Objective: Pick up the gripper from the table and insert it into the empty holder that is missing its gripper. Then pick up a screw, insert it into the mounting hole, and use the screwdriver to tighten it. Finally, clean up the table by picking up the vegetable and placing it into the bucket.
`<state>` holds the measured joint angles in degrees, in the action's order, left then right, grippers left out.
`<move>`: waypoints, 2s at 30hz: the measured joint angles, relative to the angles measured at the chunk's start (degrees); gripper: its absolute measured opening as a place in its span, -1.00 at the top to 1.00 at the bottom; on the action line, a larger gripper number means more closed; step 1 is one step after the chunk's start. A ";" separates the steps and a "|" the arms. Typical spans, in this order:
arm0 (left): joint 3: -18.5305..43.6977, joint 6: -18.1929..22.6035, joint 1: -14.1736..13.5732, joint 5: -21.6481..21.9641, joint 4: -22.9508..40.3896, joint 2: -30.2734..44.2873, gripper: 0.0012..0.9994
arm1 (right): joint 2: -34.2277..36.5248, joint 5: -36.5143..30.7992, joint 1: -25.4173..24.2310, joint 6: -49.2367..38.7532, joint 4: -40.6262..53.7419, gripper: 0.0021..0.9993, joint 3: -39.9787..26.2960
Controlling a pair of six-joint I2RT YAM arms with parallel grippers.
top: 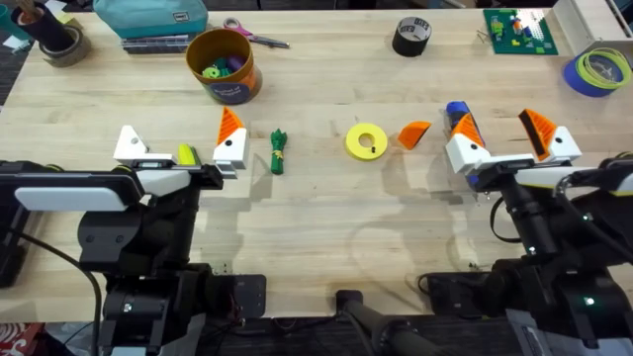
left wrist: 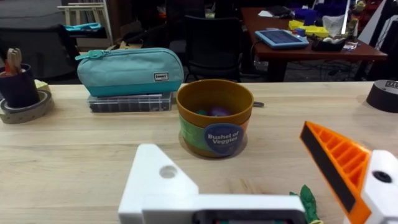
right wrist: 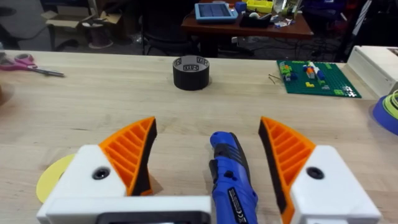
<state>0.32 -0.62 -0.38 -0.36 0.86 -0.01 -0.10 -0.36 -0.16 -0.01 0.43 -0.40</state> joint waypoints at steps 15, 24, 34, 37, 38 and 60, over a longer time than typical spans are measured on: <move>0.10 -0.05 0.00 0.17 -5.35 0.00 -0.97 | 0.04 -0.02 0.04 -0.02 -5.73 -0.99 -0.36; 13.92 -0.47 0.00 0.22 7.99 2.08 -0.97 | 3.00 0.00 0.04 -0.04 6.57 -0.99 -19.89; 41.02 -0.51 0.00 0.25 32.41 23.81 -0.97 | 27.77 0.05 0.04 -0.25 39.07 -0.99 -52.51; 47.00 -0.51 0.00 0.24 38.61 31.52 -0.97 | 35.61 0.09 0.04 -1.30 45.67 -0.99 -58.79; 48.67 -0.51 0.00 0.24 40.15 33.90 -0.97 | 38.15 0.12 0.04 -1.78 47.80 -0.99 -60.75; 56.52 -0.52 -0.01 -0.01 53.22 55.86 -0.97 | 56.63 0.20 0.04 -3.89 60.19 -0.99 -67.80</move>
<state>56.84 -1.15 -0.39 -0.37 54.08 55.85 56.53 -0.16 -0.12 -3.90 60.62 -68.20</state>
